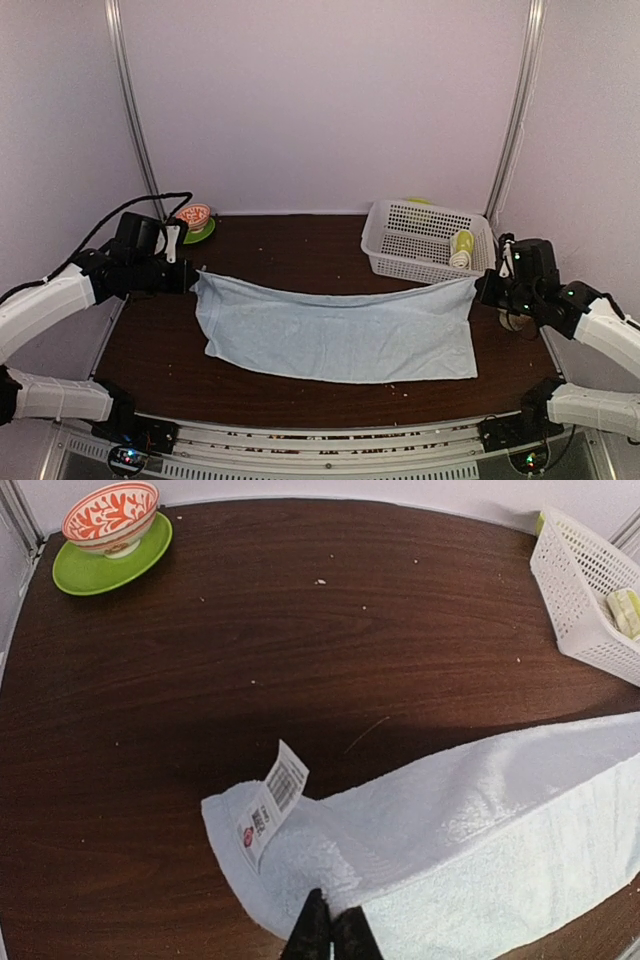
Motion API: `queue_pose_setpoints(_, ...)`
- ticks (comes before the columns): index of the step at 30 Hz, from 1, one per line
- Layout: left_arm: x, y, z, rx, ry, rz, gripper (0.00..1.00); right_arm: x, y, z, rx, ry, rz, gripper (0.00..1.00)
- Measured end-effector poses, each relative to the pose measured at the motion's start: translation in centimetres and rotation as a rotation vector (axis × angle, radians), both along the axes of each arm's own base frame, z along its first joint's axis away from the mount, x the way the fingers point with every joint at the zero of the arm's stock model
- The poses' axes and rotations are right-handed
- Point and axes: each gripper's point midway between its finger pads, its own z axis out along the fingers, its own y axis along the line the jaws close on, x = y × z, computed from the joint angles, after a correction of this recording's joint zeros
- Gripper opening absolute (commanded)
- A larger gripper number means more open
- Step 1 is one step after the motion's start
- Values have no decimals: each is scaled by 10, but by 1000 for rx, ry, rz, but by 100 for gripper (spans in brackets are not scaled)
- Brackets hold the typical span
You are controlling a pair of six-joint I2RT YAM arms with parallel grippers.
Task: Roll the towels
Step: Flatten out the towel at the center of the board.
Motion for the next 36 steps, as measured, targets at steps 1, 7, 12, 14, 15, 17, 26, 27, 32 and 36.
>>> queue_pose_setpoints(1,-1,0,-1,-4,4,0,0,-2,-1,0,1,0,-3,0)
queue_pose_setpoints(7,3,-9,2,-40,5,-13,0,-2,-12,9,-6,-33,-62,0)
queue_pose_setpoints(12,18,-35,2,-65,16,-61,0,4,-20,28,-19,-78,-108,0)
queue_pose_setpoints(14,22,-50,7,-77,6,-90,0,6,-22,35,-19,-97,-122,0)
queue_pose_setpoints(15,23,-55,9,-81,0,-102,0,6,-23,36,-19,-103,-125,0)
queue_pose_setpoints(17,22,-68,18,-90,-19,-129,0,4,-24,39,-14,-111,-125,0)
queue_pose_setpoints(26,-19,-51,80,-170,-188,-130,0,-15,-20,64,16,-187,-48,0)
queue_pose_setpoints(27,-27,-45,85,-179,-209,-124,0,-18,-21,64,11,-188,-43,0)
queue_pose_setpoints(32,-39,-33,52,-161,-157,-88,0,-21,-22,59,-7,-173,-34,0)
queue_pose_setpoints(36,-33,-34,8,-99,-43,-64,0,-20,-21,41,-15,-135,-34,0)
